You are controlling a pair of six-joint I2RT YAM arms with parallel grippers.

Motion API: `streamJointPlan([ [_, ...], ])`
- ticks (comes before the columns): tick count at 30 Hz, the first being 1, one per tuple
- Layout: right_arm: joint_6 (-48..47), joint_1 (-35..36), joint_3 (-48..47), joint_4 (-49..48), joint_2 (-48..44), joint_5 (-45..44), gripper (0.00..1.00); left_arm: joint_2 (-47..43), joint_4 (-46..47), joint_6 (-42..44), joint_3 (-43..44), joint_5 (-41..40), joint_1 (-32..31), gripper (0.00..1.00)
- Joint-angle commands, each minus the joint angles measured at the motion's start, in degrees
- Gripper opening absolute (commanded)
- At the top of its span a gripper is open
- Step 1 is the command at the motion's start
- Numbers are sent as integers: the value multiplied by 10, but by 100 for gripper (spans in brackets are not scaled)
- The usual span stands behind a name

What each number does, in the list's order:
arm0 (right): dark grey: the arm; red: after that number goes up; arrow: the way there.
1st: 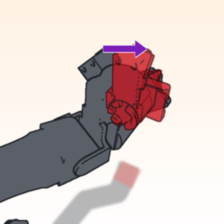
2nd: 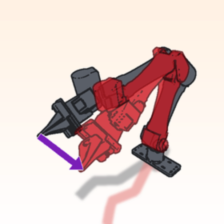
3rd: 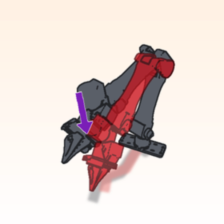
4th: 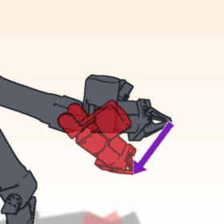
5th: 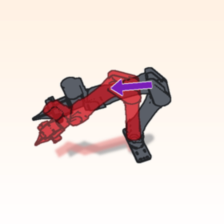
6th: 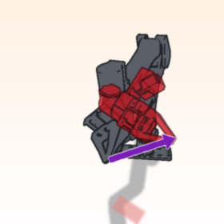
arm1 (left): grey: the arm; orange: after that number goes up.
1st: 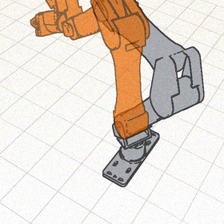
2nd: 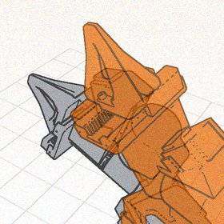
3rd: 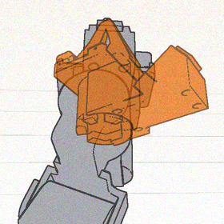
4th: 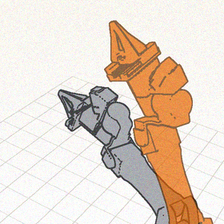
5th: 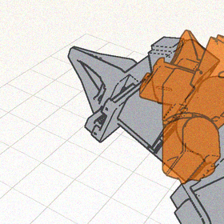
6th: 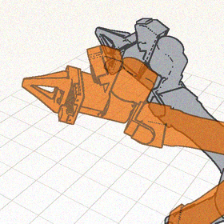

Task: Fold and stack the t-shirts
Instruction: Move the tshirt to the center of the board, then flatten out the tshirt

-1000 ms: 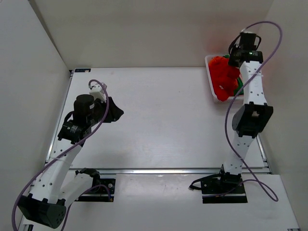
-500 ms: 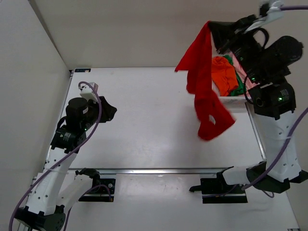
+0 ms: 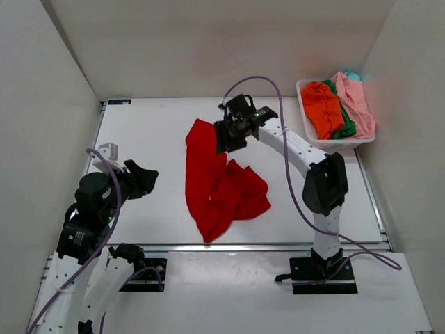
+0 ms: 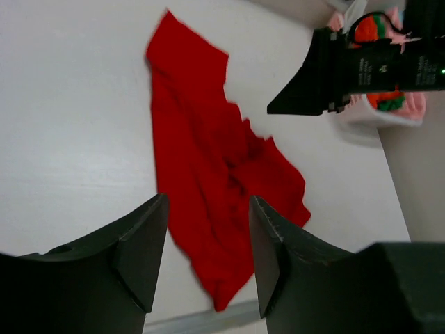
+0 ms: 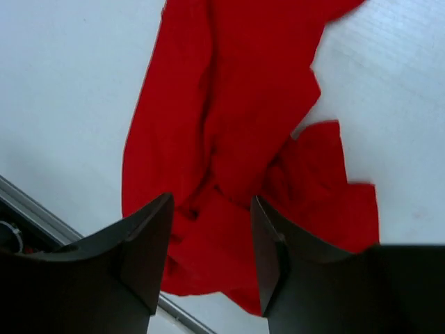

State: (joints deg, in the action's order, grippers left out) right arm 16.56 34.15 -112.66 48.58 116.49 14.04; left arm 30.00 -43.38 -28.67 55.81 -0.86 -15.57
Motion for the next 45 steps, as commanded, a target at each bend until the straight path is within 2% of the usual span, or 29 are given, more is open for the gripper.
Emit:
streamJointPlan([
  [1,8,-3,106,-64,-174,-61,46,16,-41,-41,-64,110,-5,60],
  [2,20,-10,174,-82,-215,-80,45,18,-38,-55,-100,141,-9,58],
  [3,25,-26,203,-110,-235,-83,46,14,-31,-64,-118,158,-16,57],
  [6,37,-77,376,-152,-337,-82,47,-22,32,-124,-247,177,-62,62],
  [7,25,-80,398,-153,-351,-98,47,-33,40,-139,-264,188,-69,68],
  [10,16,-85,494,-159,-401,-126,47,-33,73,-160,-339,223,-106,73],
  [15,58,-88,634,-222,-467,-104,47,-43,137,-212,-395,241,-152,72],
  [19,77,-73,649,-249,-471,-102,47,-6,193,-229,-396,228,-197,73],
  [24,86,-72,645,-274,-445,-97,47,121,199,-192,-346,126,-279,71],
  [29,78,-80,638,-270,-445,-106,47,221,201,-156,-302,44,-314,70],
  [33,64,-103,649,-254,-450,-115,47,292,225,-140,-286,32,-326,66],
  [37,55,-126,666,-252,-463,-124,47,343,255,-153,-274,10,-378,66],
  [41,45,-141,674,-241,-461,-124,47,390,296,-159,-258,10,-401,69],
  [42,42,-145,677,-243,-457,-129,47,406,299,-156,-251,10,-404,61],
  [44,37,-155,686,-242,-465,-123,46,424,294,-148,-230,10,-402,22],
  [45,39,-158,691,-244,-465,-118,45,426,288,-143,-225,10,-400,13],
])
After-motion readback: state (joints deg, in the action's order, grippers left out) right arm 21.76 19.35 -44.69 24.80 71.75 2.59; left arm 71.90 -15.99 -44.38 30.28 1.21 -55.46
